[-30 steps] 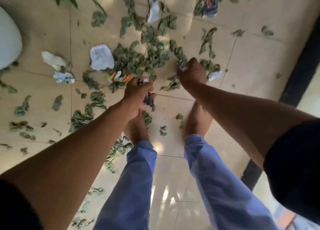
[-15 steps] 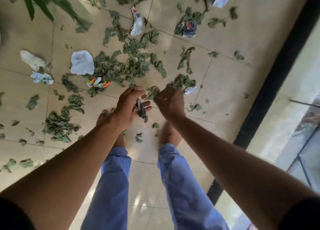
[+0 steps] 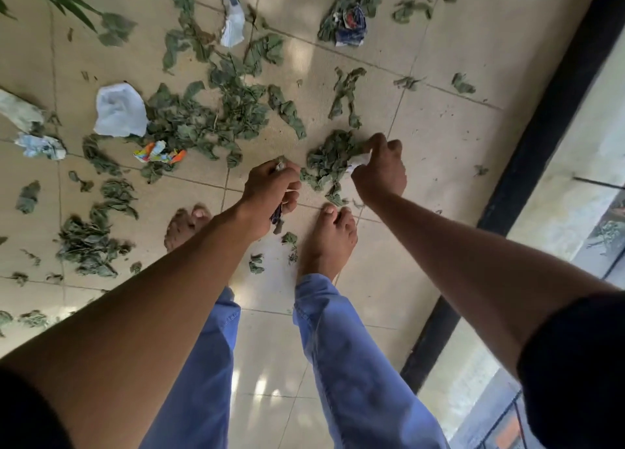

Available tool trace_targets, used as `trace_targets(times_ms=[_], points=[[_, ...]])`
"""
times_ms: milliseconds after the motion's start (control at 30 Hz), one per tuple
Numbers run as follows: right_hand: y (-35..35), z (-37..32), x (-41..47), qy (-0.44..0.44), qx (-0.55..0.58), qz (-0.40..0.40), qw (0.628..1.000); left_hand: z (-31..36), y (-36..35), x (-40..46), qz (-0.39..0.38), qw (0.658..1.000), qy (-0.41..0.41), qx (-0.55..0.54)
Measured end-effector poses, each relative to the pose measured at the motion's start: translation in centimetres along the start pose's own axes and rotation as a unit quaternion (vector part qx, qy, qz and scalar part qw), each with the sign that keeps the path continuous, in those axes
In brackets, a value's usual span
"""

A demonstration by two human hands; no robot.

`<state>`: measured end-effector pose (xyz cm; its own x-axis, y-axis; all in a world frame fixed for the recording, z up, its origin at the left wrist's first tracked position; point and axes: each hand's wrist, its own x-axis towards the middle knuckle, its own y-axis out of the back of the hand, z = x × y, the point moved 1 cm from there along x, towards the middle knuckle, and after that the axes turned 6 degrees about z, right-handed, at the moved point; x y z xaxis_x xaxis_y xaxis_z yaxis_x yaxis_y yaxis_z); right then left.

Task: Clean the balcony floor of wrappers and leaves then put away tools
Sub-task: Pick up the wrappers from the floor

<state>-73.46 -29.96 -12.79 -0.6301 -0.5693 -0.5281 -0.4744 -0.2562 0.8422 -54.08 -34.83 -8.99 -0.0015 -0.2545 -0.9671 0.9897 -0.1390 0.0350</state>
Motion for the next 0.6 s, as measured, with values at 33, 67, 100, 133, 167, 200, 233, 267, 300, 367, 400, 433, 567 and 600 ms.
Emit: trace_targets(times_ms=[33,67,100,133,167,200,233,267,300,367,400,433,567,600], points=[[-0.2,0.3,0.7,0.022,-0.029,-0.012,0.999,-0.3,-0.1,-0.1,-0.004,1.000,0.007,0.003],[-0.4,0.6,1.2,0.040,-0.054,-0.020,0.998,-0.6,-0.1,-0.1,-0.006,1.000,0.016,0.004],[-0.4,1.0,1.4,0.054,-0.074,-0.023,0.996,-0.7,-0.2,-0.3,-0.007,1.000,0.025,0.003],[-0.3,1.5,1.4,0.059,-0.084,-0.024,0.994,-0.9,-0.2,-0.4,-0.008,1.000,0.029,0.006],[0.0,2.1,1.3,0.056,-0.087,-0.021,0.994,-1.1,0.0,-0.6,-0.008,1.000,0.028,0.010],[0.5,2.7,0.9,0.047,-0.083,-0.016,0.995,-1.2,0.1,-0.7,-0.006,1.000,0.027,0.014],[1.1,3.2,0.5,0.033,-0.071,-0.014,0.997,-1.3,0.3,-0.9,-0.003,1.000,0.029,0.012],[1.8,3.6,-0.2,0.016,-0.052,-0.015,0.998,-1.5,0.4,-1.2,-0.002,0.999,0.032,0.006],[2.6,3.8,-0.9,-0.001,-0.025,-0.020,0.999,-1.7,0.5,-1.5,-0.003,0.999,0.039,-0.008],[4.2,3.6,-2.4,-0.012,0.061,-0.035,0.997,-1.8,0.5,-2.3,-0.004,0.998,0.049,-0.039],[4.8,3.1,-3.3,-0.010,0.120,-0.053,0.991,-1.8,0.4,-2.7,-0.004,0.997,0.051,-0.055],[5.5,2.2,-4.3,-0.005,0.183,-0.081,0.980,-1.7,0.4,-3.2,-0.004,0.996,0.054,-0.072],[5.9,-2.1,-7.7,0.023,0.329,-0.181,0.926,-1.2,0.7,-4.5,-0.019,0.990,0.044,-0.129],[5.6,-3.4,-8.3,0.033,0.342,-0.189,0.920,-0.8,1.0,-4.7,-0.036,0.989,0.030,-0.144]])
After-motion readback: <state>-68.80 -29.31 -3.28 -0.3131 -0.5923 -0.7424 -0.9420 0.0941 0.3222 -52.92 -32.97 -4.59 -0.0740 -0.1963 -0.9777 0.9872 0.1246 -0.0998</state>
